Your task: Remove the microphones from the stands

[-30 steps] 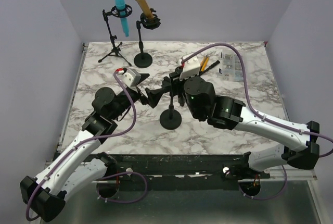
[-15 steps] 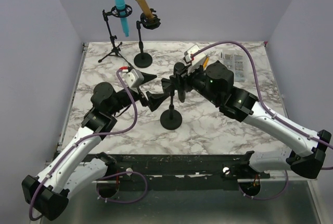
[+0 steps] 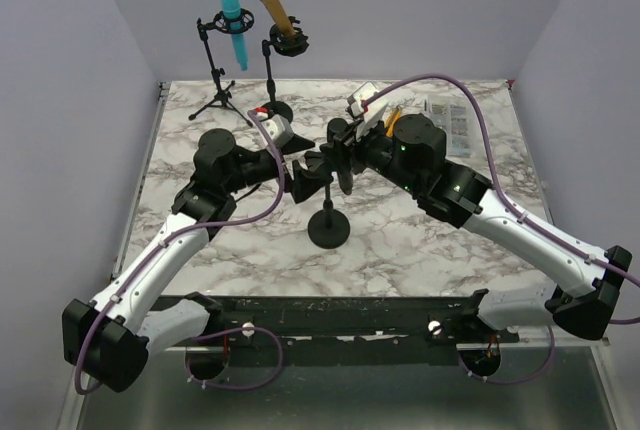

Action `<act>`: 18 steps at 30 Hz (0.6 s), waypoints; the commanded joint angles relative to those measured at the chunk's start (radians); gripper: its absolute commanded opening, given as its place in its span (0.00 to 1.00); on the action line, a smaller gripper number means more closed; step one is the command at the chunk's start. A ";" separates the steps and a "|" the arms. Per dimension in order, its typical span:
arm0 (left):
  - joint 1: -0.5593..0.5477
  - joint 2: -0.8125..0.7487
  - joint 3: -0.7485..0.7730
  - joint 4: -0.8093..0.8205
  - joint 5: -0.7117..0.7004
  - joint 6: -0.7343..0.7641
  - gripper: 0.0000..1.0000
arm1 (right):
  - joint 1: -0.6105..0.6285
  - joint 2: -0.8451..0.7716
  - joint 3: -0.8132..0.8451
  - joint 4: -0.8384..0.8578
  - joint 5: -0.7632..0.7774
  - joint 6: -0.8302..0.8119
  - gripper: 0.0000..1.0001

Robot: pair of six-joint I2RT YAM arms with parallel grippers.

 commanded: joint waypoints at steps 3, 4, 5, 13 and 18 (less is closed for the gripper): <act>-0.036 0.035 0.033 -0.033 -0.001 0.028 0.82 | 0.006 0.014 0.008 -0.030 -0.074 0.033 0.01; -0.040 0.041 0.038 -0.043 -0.014 0.035 0.74 | 0.006 0.012 0.008 -0.030 -0.075 0.034 0.01; -0.044 0.048 0.044 -0.056 -0.022 0.042 0.59 | 0.006 0.011 0.007 -0.030 -0.075 0.035 0.01; -0.050 0.056 0.065 -0.107 -0.057 0.067 0.00 | 0.006 0.019 0.054 -0.055 -0.040 0.054 0.01; -0.055 0.062 0.069 -0.116 -0.071 0.068 0.00 | 0.006 0.042 0.190 -0.092 0.032 0.056 0.01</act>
